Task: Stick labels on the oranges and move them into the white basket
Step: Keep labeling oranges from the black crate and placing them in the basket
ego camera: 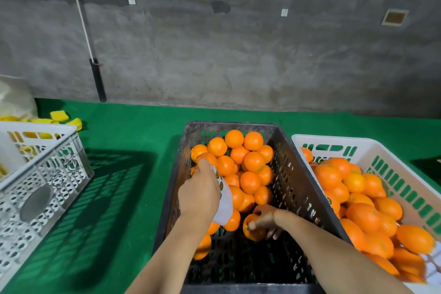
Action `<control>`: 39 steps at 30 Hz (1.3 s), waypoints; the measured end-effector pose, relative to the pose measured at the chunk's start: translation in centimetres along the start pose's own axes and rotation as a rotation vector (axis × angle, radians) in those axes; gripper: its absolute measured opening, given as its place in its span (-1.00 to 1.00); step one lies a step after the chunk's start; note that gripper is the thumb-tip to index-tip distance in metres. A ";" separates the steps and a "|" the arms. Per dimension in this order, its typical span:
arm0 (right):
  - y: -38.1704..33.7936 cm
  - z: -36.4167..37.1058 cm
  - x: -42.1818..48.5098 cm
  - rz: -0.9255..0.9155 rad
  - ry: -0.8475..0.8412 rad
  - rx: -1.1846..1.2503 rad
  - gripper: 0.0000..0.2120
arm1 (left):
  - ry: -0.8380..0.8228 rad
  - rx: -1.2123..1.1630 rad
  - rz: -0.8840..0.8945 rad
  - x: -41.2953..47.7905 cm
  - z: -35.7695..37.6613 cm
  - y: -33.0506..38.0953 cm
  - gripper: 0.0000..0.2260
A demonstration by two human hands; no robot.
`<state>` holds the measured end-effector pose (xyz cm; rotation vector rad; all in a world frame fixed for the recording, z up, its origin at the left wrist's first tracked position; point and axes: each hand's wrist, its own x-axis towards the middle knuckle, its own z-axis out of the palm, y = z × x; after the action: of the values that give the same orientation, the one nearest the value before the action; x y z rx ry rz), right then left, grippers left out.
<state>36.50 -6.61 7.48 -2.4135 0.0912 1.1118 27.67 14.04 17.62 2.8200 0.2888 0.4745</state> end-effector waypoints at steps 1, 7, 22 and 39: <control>-0.3 -0.1 -0.5 0.026 0.024 0.068 -0.25 | -0.001 -0.010 -0.006 0.0 -0.1 0.0 -0.85; -3.5 -2.6 -3.6 0.016 0.130 0.996 -0.63 | 0.009 0.056 -0.012 -0.2 -0.7 0.1 -0.88; -3.0 -8.8 -10.3 -0.776 0.308 2.256 -0.33 | 0.021 -0.024 0.017 -0.6 -0.4 0.1 -0.82; -4.0 -7.3 -10.3 -0.668 0.658 2.149 -0.38 | -0.001 -0.114 0.015 -0.4 0.1 0.1 -0.86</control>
<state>35.72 -7.69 20.65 -0.5186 0.3809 -0.3300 27.32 13.87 17.47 2.7134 0.2337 0.4777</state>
